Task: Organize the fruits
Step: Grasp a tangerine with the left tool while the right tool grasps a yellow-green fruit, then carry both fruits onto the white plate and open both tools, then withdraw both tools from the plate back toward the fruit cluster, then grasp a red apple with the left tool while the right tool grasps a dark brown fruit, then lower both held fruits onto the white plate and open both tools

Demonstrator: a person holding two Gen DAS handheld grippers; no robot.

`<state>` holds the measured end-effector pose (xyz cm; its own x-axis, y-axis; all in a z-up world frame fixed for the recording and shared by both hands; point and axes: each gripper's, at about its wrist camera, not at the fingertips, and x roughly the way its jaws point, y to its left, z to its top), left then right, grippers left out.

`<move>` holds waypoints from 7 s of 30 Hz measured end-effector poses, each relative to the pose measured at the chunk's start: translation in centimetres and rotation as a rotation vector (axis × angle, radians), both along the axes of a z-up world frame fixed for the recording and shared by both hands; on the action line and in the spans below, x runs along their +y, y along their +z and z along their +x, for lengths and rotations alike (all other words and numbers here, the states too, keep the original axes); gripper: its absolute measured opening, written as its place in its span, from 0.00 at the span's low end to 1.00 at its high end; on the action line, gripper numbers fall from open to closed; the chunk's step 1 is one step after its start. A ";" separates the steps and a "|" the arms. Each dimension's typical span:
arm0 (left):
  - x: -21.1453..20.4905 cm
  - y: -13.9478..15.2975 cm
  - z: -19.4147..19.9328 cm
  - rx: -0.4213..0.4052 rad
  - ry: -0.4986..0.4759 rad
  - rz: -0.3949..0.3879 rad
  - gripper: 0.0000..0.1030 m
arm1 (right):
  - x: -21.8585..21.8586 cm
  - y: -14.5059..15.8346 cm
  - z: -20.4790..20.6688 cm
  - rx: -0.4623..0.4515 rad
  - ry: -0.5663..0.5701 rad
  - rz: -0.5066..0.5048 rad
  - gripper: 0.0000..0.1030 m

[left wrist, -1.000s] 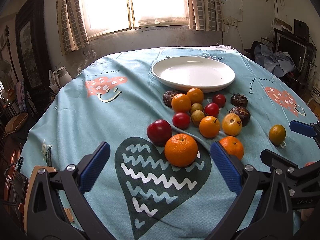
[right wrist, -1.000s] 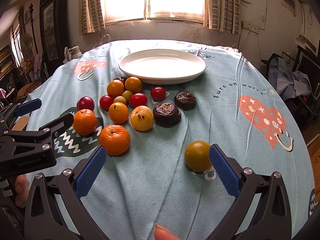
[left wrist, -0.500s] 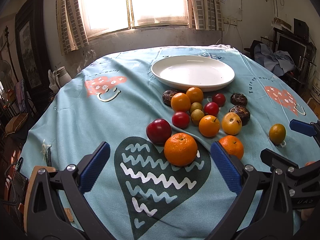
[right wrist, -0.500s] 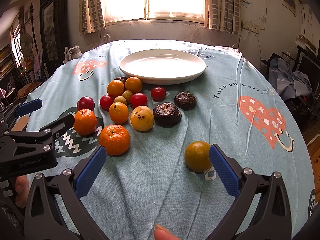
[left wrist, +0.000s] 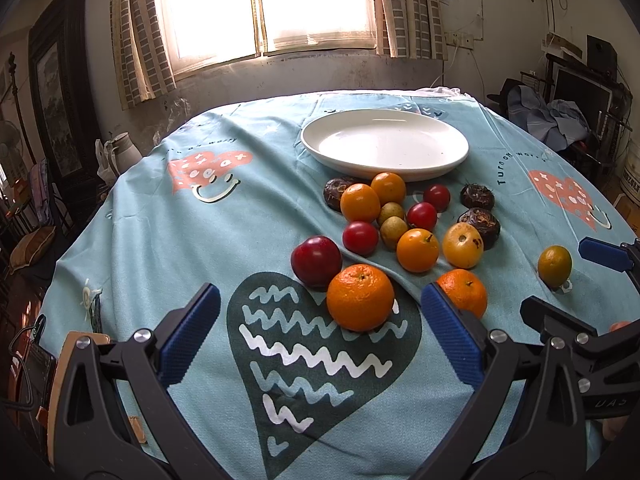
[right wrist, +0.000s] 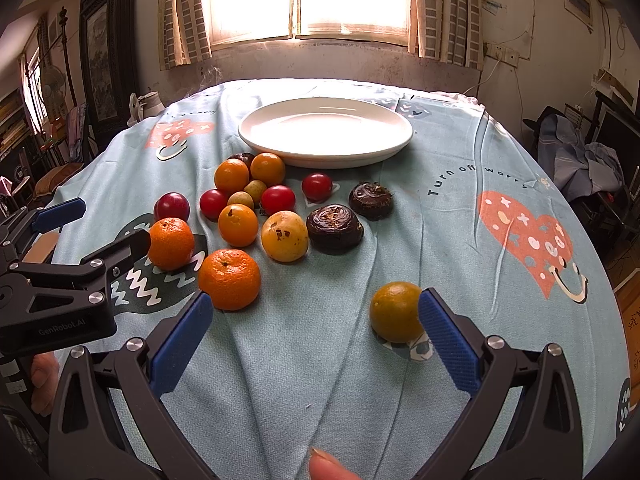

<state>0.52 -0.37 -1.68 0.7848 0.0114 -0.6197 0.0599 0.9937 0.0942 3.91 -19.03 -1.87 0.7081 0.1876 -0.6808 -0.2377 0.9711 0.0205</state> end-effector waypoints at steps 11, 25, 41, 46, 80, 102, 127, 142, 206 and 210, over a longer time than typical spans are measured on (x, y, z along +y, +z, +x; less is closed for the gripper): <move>0.5 -0.9 0.5 0.051 -0.061 -0.089 0.98 | -4.5 -0.5 1.0 0.161 0.143 0.472 0.99; 0.9 -1.7 2.7 0.154 -0.173 -0.052 0.98 | -5.3 -0.3 2.1 0.158 0.146 0.273 0.99; -0.7 -2.2 4.8 0.206 -0.257 -0.053 0.54 | -6.9 -1.2 2.8 0.138 0.043 0.288 0.94; -0.4 -2.2 4.9 0.206 -0.253 -0.075 0.51 | -6.2 -2.0 3.0 0.171 0.048 0.234 0.78; -2.7 4.6 13.0 0.126 -0.245 -0.167 0.45 | -4.3 3.8 12.1 0.067 0.028 0.261 0.40; 1.0 2.9 17.2 0.068 -0.097 -0.215 0.85 | -4.3 6.5 13.3 -0.166 0.024 0.251 0.68; 2.5 -2.1 7.6 0.172 -0.040 -0.053 0.92 | -4.6 0.4 5.1 -0.034 0.034 0.306 0.99; 3.1 -2.8 8.5 0.213 -0.022 -0.078 0.92 | -3.3 0.2 3.8 -0.039 0.082 0.219 0.99; 1.0 0.3 11.6 0.143 -0.154 -0.184 0.39 | -4.2 -4.0 12.5 0.165 0.032 0.145 0.40; 0.7 0.8 12.3 0.148 -0.159 -0.165 0.39 | -4.6 -2.8 11.7 0.096 0.005 0.113 0.40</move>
<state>12.80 0.29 -0.83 0.6694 -0.2154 -0.7110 0.2177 0.9719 -0.0895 15.57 -23.65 -4.64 0.6398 0.2705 -0.7194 -0.2343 0.9601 0.1526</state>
